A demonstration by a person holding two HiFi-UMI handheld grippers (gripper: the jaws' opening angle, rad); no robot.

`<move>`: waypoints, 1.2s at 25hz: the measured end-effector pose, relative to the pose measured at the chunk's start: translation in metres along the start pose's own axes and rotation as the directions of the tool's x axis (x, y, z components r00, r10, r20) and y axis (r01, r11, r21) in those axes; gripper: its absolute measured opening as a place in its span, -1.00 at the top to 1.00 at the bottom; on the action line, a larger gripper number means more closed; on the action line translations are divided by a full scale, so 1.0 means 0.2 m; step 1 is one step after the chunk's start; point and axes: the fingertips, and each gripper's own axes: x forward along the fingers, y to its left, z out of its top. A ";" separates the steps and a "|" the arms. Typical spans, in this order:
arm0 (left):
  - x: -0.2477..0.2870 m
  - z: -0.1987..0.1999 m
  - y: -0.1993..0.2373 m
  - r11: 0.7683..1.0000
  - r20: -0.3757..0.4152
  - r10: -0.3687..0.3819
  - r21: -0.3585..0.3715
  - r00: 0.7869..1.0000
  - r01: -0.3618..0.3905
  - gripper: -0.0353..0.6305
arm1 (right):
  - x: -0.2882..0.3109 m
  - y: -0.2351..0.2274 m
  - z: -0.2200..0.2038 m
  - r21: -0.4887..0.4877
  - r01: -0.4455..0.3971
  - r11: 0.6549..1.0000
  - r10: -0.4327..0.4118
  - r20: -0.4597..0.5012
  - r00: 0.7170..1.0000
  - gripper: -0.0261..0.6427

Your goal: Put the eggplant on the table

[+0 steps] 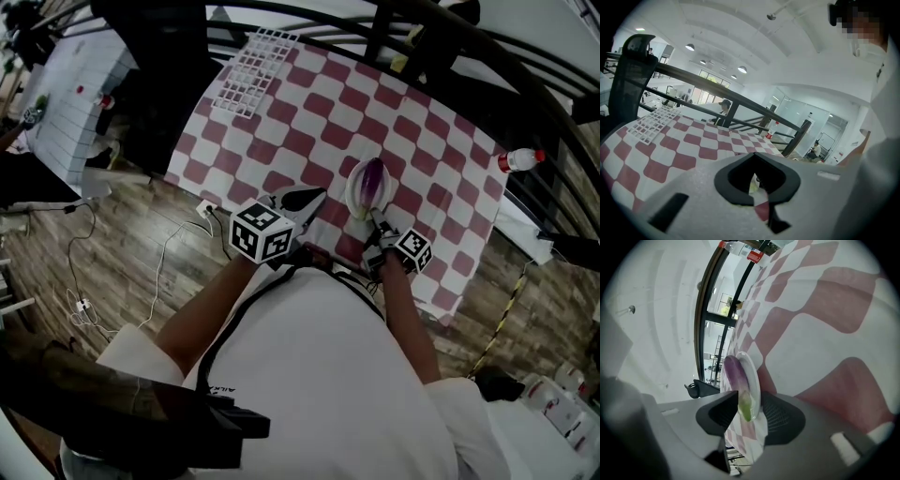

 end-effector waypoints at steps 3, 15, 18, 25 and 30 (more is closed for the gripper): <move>0.01 0.00 -0.01 1.000 -0.006 -0.006 0.006 1.000 0.006 0.88 | -0.02 0.00 0.00 0.003 -0.002 1.000 0.002 -0.005 1.000 0.44; 0.07 0.05 -0.05 0.999 -0.010 -0.027 0.032 1.000 0.027 0.88 | -0.13 0.03 0.03 -0.031 -0.027 0.999 0.026 -0.013 1.000 0.47; 0.08 0.05 -0.05 0.999 0.001 -0.026 0.023 1.000 0.026 0.88 | -0.20 0.08 0.05 -0.080 -0.053 0.995 0.053 -0.002 0.999 0.59; 0.11 0.07 -0.07 0.999 0.023 -0.027 0.022 0.999 0.026 0.88 | -0.34 0.22 0.12 -0.202 -0.112 0.973 0.123 0.045 0.991 0.90; 0.11 0.09 -0.10 0.999 0.039 -0.027 0.025 0.999 0.026 0.88 | -0.43 0.35 0.16 -0.248 -0.176 0.953 0.199 0.070 0.978 0.90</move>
